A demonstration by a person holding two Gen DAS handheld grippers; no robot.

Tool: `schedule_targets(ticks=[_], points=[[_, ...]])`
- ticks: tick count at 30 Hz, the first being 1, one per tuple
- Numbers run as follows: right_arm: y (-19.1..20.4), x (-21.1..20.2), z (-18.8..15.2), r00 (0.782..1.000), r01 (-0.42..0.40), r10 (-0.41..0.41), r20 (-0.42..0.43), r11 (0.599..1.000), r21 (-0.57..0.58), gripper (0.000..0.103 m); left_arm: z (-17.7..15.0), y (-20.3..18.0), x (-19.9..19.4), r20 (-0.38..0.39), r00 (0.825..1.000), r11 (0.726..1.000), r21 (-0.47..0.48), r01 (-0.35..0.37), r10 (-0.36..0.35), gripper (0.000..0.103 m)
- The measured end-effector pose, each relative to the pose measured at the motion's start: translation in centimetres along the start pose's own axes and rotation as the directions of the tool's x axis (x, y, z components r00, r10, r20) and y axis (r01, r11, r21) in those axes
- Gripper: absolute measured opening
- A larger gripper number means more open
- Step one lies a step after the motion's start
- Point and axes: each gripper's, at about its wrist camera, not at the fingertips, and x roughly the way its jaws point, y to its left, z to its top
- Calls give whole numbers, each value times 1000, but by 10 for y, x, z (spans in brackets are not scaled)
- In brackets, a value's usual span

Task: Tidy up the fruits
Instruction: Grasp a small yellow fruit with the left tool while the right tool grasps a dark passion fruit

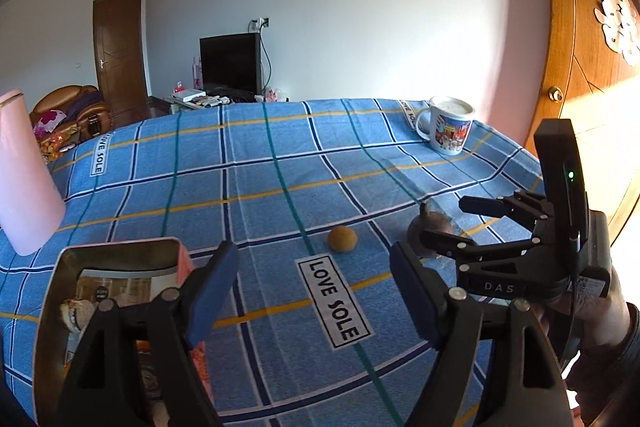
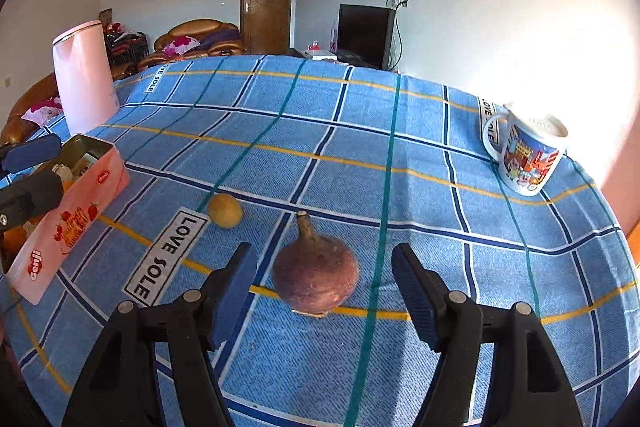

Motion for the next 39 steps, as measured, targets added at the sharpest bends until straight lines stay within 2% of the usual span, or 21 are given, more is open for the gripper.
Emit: schedule_targets(ticks=[5,7,8,9,10,16,18,23,26,28,30,33,34,39], points=[[-4,17,-1,998,-8,7,-59,1000,-13,71,-5,-14,27,-63,998,1000,22,-2,4,80],[-7,25,-1,995,-34,34,-90,999,0,71,-6,-17,33,-75,997,1000,26,8,-6,80],[-7,29,-1,993,-45,46,-106,999,11,67,-6,-18,36,-82,997,1000,29,5,-3,80],[-8,33,-2,991,-54,56,-121,998,20,56,-6,-20,39,-91,996,999,33,5,-2,80],[-9,36,-3,988,-78,82,-131,996,35,54,-6,-21,43,-101,995,999,35,6,-2,80],[-17,25,-2,995,-65,70,-64,995,81,54,1,-26,67,-150,989,1000,21,19,-16,79],[-24,24,-2,996,-53,60,-59,993,108,54,3,-30,75,-167,986,999,31,12,-7,77],[-34,26,-2,996,-66,75,-55,986,151,54,10,-37,97,-219,975,999,27,34,-27,58],[-34,24,-2,996,-71,78,-43,986,149,54,11,-39,109,-242,970,999,21,39,-33,56],[-34,22,-2,996,-72,78,-33,986,148,54,11,-39,120,-273,961,999,4,54,-51,47],[-34,20,-2,996,-76,80,-25,986,150,54,14,-38,122,-270,961,999,-7,54,-54,47],[-34,18,-2,997,-79,82,-15,986,149,54,14,-40,123,-273,961,999,16,45,-39,40],[-33,17,-2,996,-81,84,-12,986,147,54,14,-40,122,-272,961,998,18,52,-45,31],[-33,11,-3,996,-94,92,21,985,142,54,13,-37,119,-267,960,996,1,88,-84,31]])
